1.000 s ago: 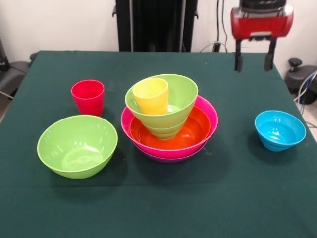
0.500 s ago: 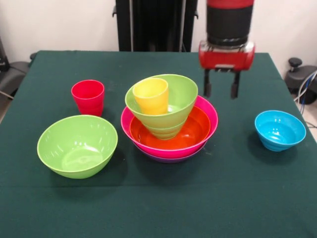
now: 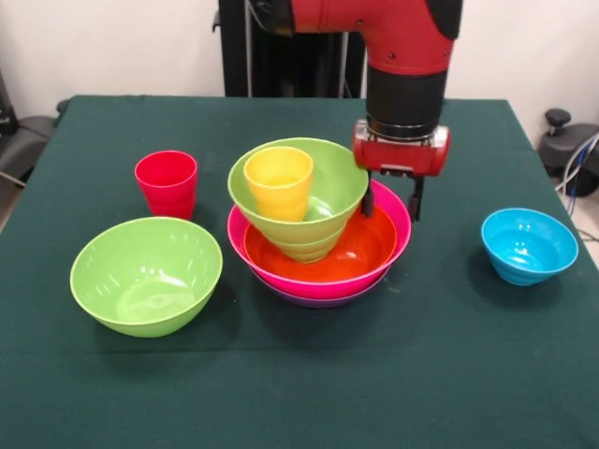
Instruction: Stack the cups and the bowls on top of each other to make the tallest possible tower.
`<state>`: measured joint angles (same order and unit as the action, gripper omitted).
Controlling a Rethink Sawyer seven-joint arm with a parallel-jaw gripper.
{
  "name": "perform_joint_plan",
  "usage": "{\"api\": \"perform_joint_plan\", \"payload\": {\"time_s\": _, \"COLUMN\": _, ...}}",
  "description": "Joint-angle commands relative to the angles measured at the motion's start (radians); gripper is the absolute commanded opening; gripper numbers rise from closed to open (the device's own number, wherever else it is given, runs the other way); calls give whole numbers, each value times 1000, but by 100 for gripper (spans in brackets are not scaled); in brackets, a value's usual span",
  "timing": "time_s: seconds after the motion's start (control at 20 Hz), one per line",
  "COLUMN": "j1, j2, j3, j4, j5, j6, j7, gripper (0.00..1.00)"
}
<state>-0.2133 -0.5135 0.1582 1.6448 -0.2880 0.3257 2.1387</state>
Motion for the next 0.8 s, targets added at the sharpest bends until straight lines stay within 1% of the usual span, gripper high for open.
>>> {"api": "perform_joint_plan", "payload": {"time_s": 0.05, "j1": 79, "j2": 55, "j3": -42, "j4": -105, "j5": 28, "j6": 1, "j7": 136, "gripper": 100}}
{"api": "perform_joint_plan", "payload": {"time_s": 0.25, "j1": 102, "j2": 21, "j3": -48, "j4": -90, "j5": 58, "j6": 28, "j7": 139, "gripper": 100}}
{"api": "perform_joint_plan", "payload": {"time_s": 0.5, "j1": 91, "j2": -44, "j3": -40, "j4": -49, "j5": 84, "j6": 68, "j7": 113, "gripper": 100}}
{"api": "perform_joint_plan", "payload": {"time_s": 0.7, "j1": 67, "j2": -112, "j3": -22, "j4": 1, "j5": 103, "j6": 99, "j7": 78, "gripper": 100}}
{"api": "perform_joint_plan", "payload": {"time_s": 0.8, "j1": 25, "j2": -176, "j3": 6, "j4": 36, "j5": 116, "j6": 148, "j7": 29, "gripper": 100}}
